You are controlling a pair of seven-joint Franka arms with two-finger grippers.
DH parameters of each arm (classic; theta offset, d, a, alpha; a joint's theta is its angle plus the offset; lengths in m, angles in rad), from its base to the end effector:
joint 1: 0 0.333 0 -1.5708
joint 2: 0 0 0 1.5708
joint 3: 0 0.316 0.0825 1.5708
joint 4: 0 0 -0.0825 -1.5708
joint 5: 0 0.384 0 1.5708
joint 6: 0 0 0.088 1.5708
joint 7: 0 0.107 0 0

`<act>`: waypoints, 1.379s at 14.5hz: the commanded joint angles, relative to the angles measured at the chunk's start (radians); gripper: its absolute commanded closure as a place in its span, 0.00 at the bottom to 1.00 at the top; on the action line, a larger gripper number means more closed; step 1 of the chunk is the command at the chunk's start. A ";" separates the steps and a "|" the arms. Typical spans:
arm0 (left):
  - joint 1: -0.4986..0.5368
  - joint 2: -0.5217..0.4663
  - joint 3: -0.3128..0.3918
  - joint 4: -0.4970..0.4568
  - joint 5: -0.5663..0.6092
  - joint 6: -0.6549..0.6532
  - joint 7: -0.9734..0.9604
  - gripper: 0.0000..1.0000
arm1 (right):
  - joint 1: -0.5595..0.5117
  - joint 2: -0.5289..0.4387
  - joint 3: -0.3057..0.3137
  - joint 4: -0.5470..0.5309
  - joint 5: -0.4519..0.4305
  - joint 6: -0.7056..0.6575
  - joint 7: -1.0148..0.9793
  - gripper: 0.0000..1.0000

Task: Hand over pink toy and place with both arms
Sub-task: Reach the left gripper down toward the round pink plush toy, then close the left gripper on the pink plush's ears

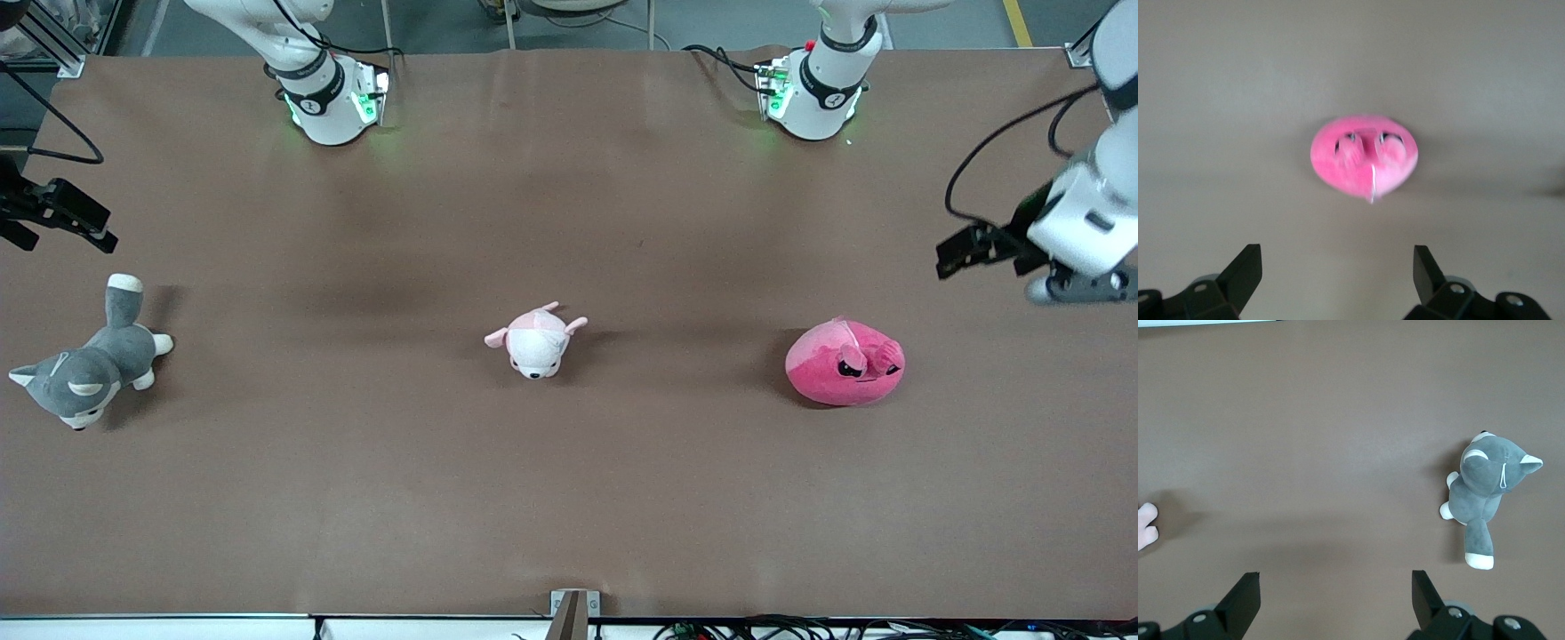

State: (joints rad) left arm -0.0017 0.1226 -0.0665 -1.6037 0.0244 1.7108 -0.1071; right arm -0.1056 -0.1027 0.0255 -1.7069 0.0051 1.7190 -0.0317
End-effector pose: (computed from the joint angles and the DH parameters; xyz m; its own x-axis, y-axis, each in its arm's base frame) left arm 0.5978 -0.0365 0.5504 0.9993 0.0359 -0.0134 0.0356 -0.9992 -0.0175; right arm 0.5343 -0.0417 0.6292 0.9922 -0.0484 0.1145 -0.0489 -0.9988 0.0011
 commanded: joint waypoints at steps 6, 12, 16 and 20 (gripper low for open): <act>0.052 0.176 -0.001 0.027 -0.093 0.170 -0.071 0.00 | -0.011 -0.006 0.014 -0.013 -0.014 0.007 -0.001 0.00; 0.054 0.175 -0.001 -0.152 -0.093 0.343 -0.111 0.00 | -0.013 -0.003 0.014 -0.014 -0.014 0.004 -0.008 0.00; 0.054 0.172 -0.001 -0.208 -0.093 0.365 -0.117 0.01 | -0.011 0.001 0.014 -0.016 -0.013 0.004 0.001 0.00; 0.054 0.173 -0.002 -0.237 -0.093 0.365 -0.117 0.18 | -0.009 0.006 0.016 -0.014 -0.013 0.004 0.003 0.00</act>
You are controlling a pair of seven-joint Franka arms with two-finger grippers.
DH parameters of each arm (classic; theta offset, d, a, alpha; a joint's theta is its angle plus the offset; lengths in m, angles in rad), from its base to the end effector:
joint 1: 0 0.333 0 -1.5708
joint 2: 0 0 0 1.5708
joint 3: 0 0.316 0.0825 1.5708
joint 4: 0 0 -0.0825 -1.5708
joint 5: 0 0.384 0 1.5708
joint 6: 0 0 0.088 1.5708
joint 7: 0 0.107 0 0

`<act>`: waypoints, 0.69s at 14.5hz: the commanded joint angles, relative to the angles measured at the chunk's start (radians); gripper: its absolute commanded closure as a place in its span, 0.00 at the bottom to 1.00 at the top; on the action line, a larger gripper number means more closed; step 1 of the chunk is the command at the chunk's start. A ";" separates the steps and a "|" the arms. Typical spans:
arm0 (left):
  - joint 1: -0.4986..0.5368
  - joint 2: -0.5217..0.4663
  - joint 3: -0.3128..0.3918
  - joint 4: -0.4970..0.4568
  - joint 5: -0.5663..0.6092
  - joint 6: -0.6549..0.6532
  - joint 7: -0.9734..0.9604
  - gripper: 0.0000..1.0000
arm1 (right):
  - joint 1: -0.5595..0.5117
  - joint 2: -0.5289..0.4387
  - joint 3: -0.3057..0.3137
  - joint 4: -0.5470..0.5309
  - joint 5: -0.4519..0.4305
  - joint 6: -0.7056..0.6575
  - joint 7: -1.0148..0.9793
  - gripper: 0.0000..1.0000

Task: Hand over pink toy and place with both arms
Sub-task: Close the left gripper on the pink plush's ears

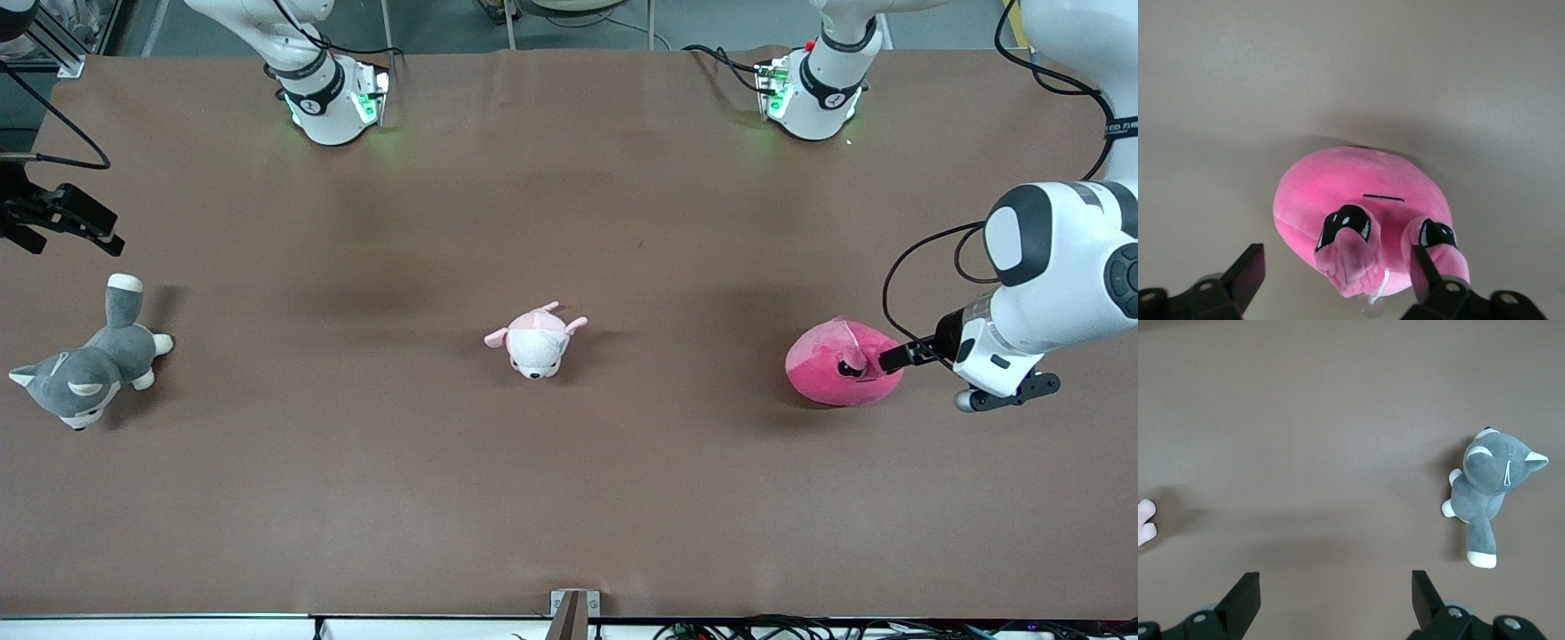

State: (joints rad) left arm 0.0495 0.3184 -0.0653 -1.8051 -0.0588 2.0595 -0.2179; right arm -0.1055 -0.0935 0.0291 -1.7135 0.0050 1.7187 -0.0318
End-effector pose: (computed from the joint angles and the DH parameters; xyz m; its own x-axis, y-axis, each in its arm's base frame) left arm 0.6283 -0.0104 0.3640 0.9703 0.2291 -0.0783 0.2336 -0.9708 0.0548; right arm 0.5369 -0.0399 0.6210 0.9941 -0.0448 0.0985 -0.0451 -0.9990 0.0008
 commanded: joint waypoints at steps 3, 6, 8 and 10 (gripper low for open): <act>0.001 -0.018 -0.005 -0.040 -0.012 0.013 -0.003 0.32 | -0.008 -0.003 0.012 -0.006 -0.010 0.005 0.000 0.00; -0.002 -0.015 -0.007 -0.040 -0.010 0.013 -0.003 0.59 | -0.010 -0.003 0.012 -0.006 -0.008 0.004 -0.007 0.00; -0.005 -0.015 -0.011 -0.037 -0.010 0.011 -0.001 0.87 | -0.006 -0.003 0.014 -0.006 0.003 -0.036 -0.010 0.00; -0.010 -0.016 -0.013 -0.033 -0.010 0.004 0.000 1.00 | 0.021 -0.003 0.014 -0.008 0.036 -0.065 -0.007 0.00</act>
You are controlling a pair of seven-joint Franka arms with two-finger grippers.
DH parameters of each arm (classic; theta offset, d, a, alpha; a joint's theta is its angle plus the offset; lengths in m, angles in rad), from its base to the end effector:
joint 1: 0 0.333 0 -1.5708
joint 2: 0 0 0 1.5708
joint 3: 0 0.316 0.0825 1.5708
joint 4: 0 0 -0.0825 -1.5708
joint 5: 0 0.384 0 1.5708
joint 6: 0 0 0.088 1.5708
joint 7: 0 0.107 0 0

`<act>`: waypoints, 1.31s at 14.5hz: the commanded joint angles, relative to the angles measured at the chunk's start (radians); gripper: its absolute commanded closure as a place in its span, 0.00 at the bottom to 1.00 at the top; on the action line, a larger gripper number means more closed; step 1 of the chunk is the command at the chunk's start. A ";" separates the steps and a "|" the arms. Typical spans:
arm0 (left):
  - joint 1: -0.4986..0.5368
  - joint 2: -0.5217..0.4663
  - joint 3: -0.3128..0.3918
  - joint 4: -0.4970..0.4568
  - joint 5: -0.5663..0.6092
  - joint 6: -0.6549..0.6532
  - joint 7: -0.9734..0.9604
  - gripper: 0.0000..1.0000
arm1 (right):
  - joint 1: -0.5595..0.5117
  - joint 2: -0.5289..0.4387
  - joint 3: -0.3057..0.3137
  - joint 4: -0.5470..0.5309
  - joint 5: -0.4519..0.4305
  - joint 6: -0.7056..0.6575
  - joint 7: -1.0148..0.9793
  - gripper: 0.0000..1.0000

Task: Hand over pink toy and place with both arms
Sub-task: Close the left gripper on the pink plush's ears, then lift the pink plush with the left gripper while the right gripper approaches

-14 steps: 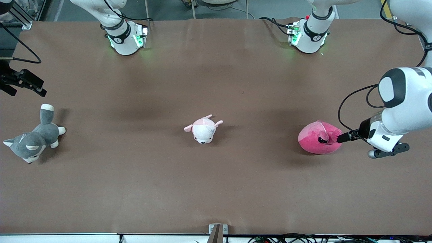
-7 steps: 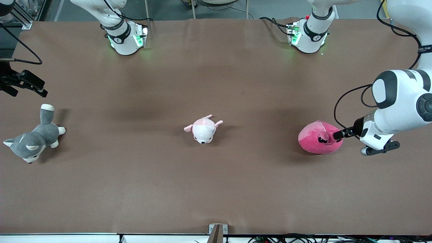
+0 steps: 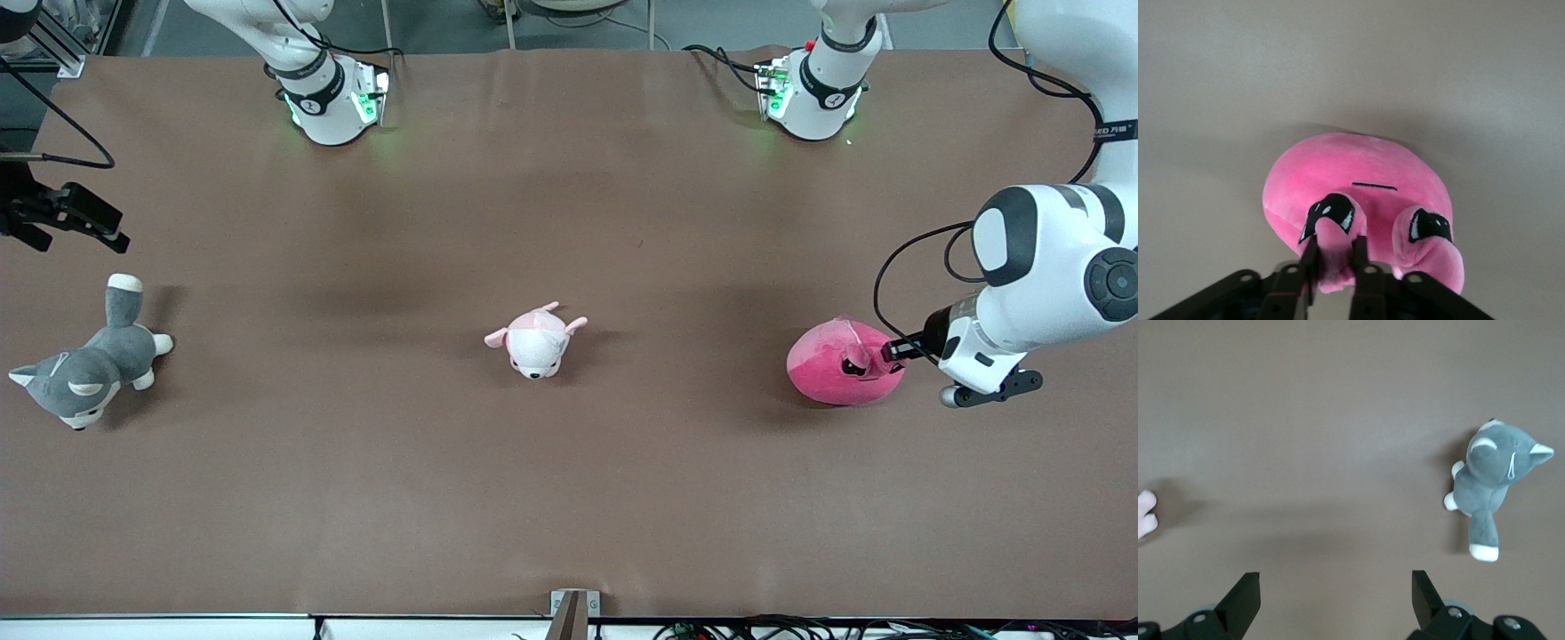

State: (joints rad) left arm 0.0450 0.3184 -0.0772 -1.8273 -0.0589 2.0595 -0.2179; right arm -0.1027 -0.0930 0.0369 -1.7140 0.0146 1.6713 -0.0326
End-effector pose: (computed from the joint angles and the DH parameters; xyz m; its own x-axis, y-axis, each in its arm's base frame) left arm 0.6226 -0.0203 0.3542 0.9719 0.2130 -0.1004 0.2190 -0.9743 0.0531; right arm 0.5327 -0.0328 0.6160 0.9981 -0.0346 0.0505 -0.0341 -0.9994 -0.0095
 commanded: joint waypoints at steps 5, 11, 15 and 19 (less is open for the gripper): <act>-0.004 -0.047 -0.047 0.045 -0.010 -0.030 -0.001 1.00 | 0.052 0.021 0.006 -0.010 0.132 -0.018 -0.007 0.07; -0.007 -0.050 -0.180 0.236 -0.006 -0.225 -0.087 1.00 | 0.089 0.047 0.006 -0.006 0.353 -0.016 0.003 0.17; -0.013 -0.048 -0.323 0.301 0.002 -0.249 -0.283 1.00 | 0.095 0.075 0.006 -0.007 0.596 -0.027 0.005 0.17; -0.144 -0.029 -0.357 0.356 0.005 -0.248 -0.492 1.00 | 0.164 0.114 0.006 -0.006 0.660 -0.021 0.008 0.22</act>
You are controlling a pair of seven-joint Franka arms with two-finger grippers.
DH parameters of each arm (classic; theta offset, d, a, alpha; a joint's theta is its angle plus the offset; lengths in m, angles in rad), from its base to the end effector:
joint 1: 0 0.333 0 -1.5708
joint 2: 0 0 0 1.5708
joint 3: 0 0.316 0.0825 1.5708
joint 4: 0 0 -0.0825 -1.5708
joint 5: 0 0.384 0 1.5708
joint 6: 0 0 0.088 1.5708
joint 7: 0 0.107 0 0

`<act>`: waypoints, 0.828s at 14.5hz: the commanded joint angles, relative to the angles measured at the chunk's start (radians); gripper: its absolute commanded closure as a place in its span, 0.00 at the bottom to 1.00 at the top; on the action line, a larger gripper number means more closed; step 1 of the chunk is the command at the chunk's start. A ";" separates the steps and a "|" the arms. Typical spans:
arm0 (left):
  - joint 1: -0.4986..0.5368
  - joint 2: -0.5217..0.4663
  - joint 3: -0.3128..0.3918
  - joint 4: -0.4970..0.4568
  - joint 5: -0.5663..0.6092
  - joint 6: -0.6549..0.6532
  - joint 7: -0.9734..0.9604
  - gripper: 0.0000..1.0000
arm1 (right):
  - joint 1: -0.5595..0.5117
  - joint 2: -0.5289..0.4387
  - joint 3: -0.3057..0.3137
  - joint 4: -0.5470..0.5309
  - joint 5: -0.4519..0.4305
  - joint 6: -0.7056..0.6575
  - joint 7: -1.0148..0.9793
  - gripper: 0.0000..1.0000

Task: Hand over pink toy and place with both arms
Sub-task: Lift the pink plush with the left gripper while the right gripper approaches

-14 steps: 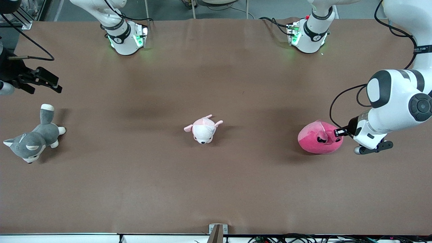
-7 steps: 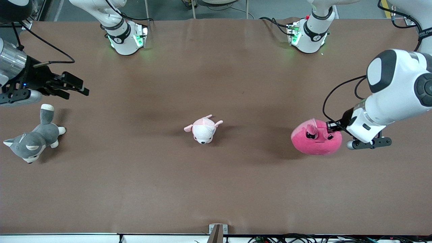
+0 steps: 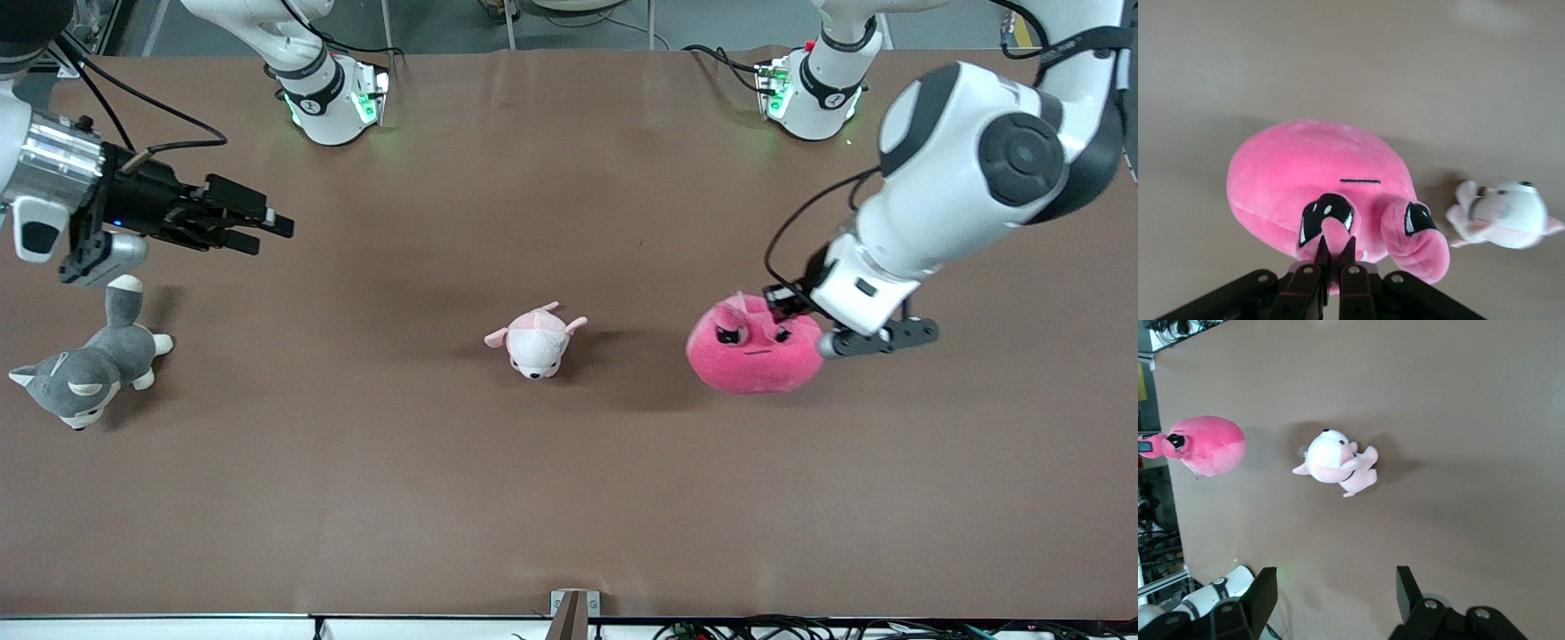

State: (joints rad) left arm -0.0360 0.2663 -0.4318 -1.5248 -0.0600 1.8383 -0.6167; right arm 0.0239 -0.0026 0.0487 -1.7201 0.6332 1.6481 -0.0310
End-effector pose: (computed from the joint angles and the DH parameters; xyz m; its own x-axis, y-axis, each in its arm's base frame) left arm 0.5860 -0.2679 0.5247 0.9836 0.1753 -0.0419 0.1800 -0.9677 0.1767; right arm 0.5511 0.0994 0.5810 0.9965 0.0517 -0.0660 0.0031 -0.8091 -0.5876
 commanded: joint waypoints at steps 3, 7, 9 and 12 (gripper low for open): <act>-0.159 0.054 -0.001 0.132 0.005 -0.027 -0.245 1.00 | 0.074 0.039 -0.006 0.000 0.048 0.009 0.016 0.24; -0.255 0.091 -0.001 0.213 -0.001 -0.017 -0.385 1.00 | 0.096 0.059 -0.006 0.000 0.120 0.007 0.048 0.24; -0.303 0.108 0.002 0.247 -0.003 -0.007 -0.469 1.00 | 0.123 0.067 -0.006 0.000 0.129 0.015 0.048 0.25; -0.340 0.116 -0.002 0.252 -0.008 0.044 -0.557 1.00 | 0.162 0.087 -0.006 0.000 0.131 0.061 0.051 0.27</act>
State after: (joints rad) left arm -0.3514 0.3579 -0.4350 -1.3166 -0.0601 1.8667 -1.1217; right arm 0.1539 0.0710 0.0509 -1.7197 0.7398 1.6805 0.0028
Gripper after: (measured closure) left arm 0.921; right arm 0.260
